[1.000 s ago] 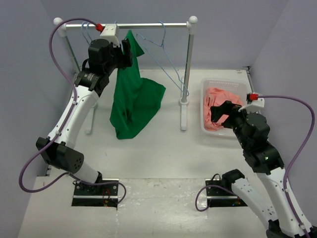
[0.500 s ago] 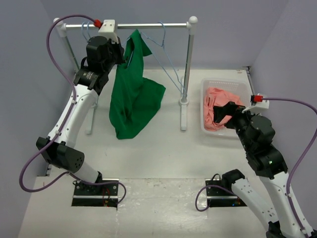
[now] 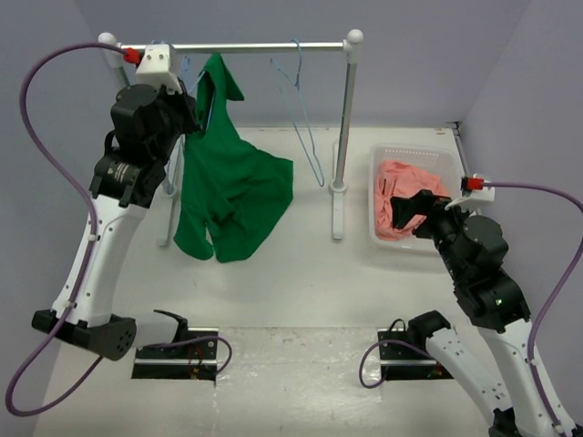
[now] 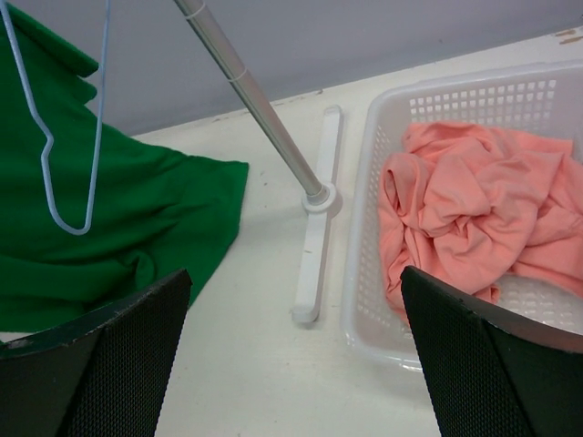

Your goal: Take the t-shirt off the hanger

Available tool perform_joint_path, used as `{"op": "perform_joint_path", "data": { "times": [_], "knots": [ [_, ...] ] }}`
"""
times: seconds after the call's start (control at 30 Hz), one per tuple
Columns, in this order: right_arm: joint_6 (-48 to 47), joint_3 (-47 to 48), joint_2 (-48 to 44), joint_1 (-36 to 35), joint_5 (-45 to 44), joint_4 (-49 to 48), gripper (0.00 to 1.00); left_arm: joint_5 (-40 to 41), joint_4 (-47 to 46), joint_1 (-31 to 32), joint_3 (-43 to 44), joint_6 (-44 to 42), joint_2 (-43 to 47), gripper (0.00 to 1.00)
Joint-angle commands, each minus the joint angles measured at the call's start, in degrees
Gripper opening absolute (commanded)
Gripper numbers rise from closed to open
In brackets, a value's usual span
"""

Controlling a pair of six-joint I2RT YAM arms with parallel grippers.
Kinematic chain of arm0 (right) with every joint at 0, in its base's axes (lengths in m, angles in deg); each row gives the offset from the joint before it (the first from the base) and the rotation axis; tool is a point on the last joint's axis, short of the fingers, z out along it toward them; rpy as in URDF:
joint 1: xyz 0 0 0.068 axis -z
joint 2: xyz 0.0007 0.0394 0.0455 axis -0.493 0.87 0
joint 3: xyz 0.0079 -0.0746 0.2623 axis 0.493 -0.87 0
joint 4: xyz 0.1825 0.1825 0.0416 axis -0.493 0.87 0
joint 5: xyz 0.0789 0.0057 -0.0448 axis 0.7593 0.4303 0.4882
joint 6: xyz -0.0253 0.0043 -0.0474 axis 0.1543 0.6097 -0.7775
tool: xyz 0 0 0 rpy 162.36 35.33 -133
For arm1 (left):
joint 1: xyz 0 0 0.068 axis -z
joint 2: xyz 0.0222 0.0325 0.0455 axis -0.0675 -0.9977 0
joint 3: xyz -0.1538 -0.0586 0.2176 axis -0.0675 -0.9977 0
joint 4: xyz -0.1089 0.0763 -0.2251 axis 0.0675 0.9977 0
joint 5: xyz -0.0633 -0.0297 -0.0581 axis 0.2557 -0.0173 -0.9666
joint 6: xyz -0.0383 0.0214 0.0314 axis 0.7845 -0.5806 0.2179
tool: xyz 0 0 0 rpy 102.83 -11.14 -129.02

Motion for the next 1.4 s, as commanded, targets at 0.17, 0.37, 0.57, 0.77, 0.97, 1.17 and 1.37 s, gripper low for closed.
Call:
{"op": "perform_joint_path", "data": {
  "times": [0.17, 0.37, 0.57, 0.77, 0.97, 1.17, 1.37],
  "knots": [
    [-6.14, -2.29, -0.41, 0.05, 13.29, -6.33, 0.99, -16.76, 1.38, -0.07, -15.37, 3.51, 16.95, 0.00],
    [-13.96, 1.04, 6.09, -0.12, 35.43, -4.76, 0.99, -40.72, 4.79, -0.07, -23.94, 4.24, 28.82, 0.00],
    [-17.39, 0.08, 6.27, -1.26, 49.95, -6.07, 0.99, -49.37, 22.20, -0.07, -20.68, -2.54, 29.53, 0.00],
    [-20.56, -1.33, 5.91, -2.93, 53.72, -6.51, 0.99, -59.56, 17.82, -0.07, -26.92, -3.51, 34.18, 0.00],
    [-26.68, 1.04, 12.32, -4.16, 56.11, -8.44, 0.99, -67.55, 15.44, -0.07, -28.42, -6.05, 34.98, 0.00],
    [-31.45, 2.80, 18.74, -5.30, 56.99, -9.58, 0.96, -68.53, 12.45, -0.07, -29.47, -5.97, 35.86, 0.00],
    [-31.90, 2.72, 22.79, -5.92, 60.93, -13.80, 0.50, -67.31, 12.45, -0.07, -29.39, -5.97, 35.95, 0.00]
  ]
}}
